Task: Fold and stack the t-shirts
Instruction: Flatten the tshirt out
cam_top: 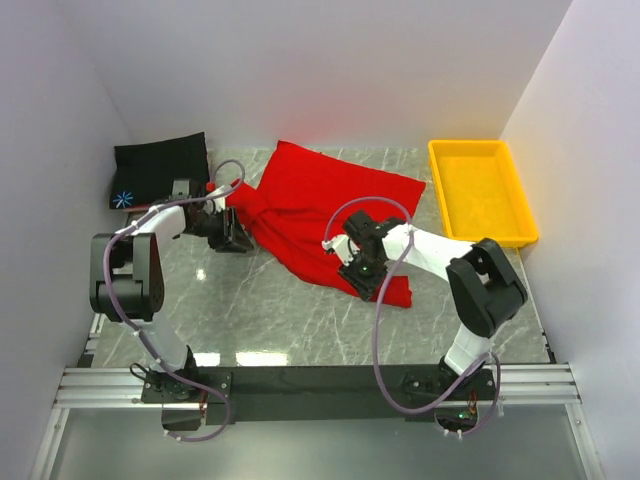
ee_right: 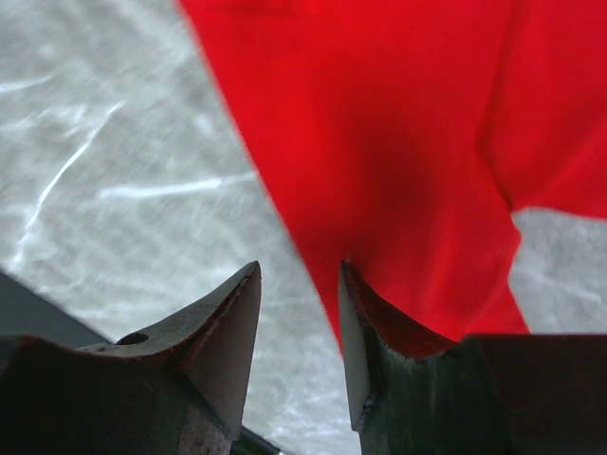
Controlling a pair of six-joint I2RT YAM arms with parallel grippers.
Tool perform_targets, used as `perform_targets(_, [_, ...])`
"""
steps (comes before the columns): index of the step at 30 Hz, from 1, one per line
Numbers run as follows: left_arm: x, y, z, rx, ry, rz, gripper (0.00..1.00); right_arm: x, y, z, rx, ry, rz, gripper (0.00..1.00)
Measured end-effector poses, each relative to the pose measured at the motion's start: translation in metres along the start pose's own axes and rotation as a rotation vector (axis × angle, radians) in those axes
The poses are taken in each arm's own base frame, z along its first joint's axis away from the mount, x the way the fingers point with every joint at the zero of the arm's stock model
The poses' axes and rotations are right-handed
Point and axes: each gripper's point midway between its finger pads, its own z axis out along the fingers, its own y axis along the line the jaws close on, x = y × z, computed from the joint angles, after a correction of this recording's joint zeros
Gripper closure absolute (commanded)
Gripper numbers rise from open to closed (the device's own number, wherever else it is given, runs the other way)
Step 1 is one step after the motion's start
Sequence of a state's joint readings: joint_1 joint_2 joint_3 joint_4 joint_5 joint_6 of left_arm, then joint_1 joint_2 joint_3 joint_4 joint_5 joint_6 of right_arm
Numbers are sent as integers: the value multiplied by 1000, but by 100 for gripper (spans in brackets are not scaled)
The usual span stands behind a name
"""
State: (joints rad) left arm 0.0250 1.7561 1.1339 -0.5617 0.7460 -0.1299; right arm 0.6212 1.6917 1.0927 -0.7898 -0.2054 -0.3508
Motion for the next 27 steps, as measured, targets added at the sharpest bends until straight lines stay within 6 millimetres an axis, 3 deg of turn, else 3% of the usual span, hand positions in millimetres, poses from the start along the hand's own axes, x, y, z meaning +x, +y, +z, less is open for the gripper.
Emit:
perform_targets(3, [4,-3,3,11,2,-21,57,1,-2,12,0,26,10,57])
perform_targets(6, [-2,0,0,11,-20,-23,57,2,0,16,-13,41,11,50])
perform_targets(8, [-5,6,-4,6,-36,-37,57,0,4,16,-16,42,-1,53])
perform_targets(9, [-8,9,-6,1,-48,-46,56,-1,6,16,-13,40,-11,57])
perform_targets(12, [-18,22,-14,-32,-94,-68,54,-7,14,20,1,37,-36,100])
perform_targets(14, [-25,30,-20,-65,-126,-82,48,-8,18,24,-3,41,-50,100])
perform_targets(15, [-29,33,-22,-84,-139,-81,37,-8,19,25,-4,43,-47,100])
perform_targets(18, [-43,39,-27,-127,-183,-74,24,-9,22,24,-25,36,-49,100])
perform_targets(23, [-79,44,-27,-155,-270,-53,25,-17,35,5,-79,-34,-80,100])
perform_targets(27, [-93,57,-10,-150,-287,-79,27,-25,41,-12,-89,-100,-108,100])
